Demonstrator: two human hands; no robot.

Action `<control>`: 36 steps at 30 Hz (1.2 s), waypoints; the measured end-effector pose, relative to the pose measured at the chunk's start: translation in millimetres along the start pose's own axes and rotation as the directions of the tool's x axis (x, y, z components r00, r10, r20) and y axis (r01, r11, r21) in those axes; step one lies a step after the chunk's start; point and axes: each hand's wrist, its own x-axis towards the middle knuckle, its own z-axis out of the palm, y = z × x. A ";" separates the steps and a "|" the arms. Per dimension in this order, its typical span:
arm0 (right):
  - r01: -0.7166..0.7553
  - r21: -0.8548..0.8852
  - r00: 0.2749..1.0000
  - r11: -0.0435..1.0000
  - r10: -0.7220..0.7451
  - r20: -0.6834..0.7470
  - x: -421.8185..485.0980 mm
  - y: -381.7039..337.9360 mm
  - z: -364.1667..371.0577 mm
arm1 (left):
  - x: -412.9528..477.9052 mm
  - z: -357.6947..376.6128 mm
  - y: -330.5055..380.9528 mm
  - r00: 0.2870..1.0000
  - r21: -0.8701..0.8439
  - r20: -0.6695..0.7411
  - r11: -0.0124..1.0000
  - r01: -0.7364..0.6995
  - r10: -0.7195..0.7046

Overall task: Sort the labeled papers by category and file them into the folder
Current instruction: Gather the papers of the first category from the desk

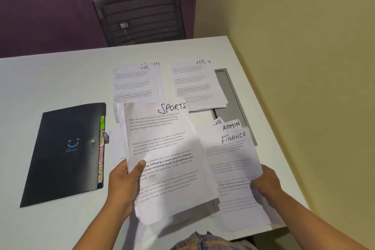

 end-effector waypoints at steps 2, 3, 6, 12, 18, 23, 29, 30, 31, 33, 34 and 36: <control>0.002 0.086 1.000 0.996 -0.004 0.021 1.2 8.4 -0.8 | -1.1 2.1 0.9 1.000 0.006 0.009 1.000 0.000 0.000; 0.003 0.139 1.000 0.990 -0.007 0.027 1.2 11.8 -0.9 | -1.2 3.2 1.2 1.000 0.007 0.015 1.000 0.002 -0.002; 0.001 0.202 1.000 0.979 -0.007 0.028 -0.8 15.1 0.0 | -1.9 5.8 2.5 1.000 0.020 0.016 1.000 -0.007 0.006; 0.073 0.129 0.991 0.989 -0.058 -0.119 -9.9 7.8 2.0 | -3.5 11.1 5.2 1.000 0.037 0.010 0.999 -0.008 0.008; 0.208 0.096 0.971 0.973 -0.194 -0.137 -15.3 3.0 -0.8 | -7.0 13.6 5.8 1.000 0.025 0.009 1.000 0.007 -0.007; 0.170 0.118 0.980 0.978 -0.156 -0.124 -11.6 -3.1 -5.7 | -10.6 12.8 5.6 1.000 0.038 0.018 0.999 0.003 -0.004; 0.125 0.106 0.974 0.986 -0.102 -0.201 -12.4 -7.6 -9.6 | -19.9 19.7 12.6 1.000 0.079 0.020 0.997 -0.025 0.023; 0.129 0.104 0.973 0.986 -0.106 -0.203 -12.6 -8.3 -9.5 | -20.0 20.1 12.1 0.999 0.067 0.024 0.997 -0.028 0.026; 0.134 0.100 0.972 0.986 -0.111 -0.205 -13.2 -8.7 -9.3 | -21.0 21.0 12.8 0.999 0.058 0.029 0.998 -0.030 0.028; 0.160 0.119 0.968 0.980 -0.132 -0.215 -14.7 -9.7 -9.3 | -19.7 20.6 11.4 0.999 0.054 0.040 0.998 -0.029 0.027; 0.183 0.144 0.964 0.972 -0.149 -0.220 -14.9 -9.5 -9.0 | -19.0 19.8 10.5 0.999 0.059 0.045 0.998 -0.029 0.026; 0.233 0.163 0.956 0.959 -0.195 -0.220 -15.9 -8.7 -8.6 | -17.4 17.9 8.8 0.999 0.073 0.045 0.997 -0.025 0.022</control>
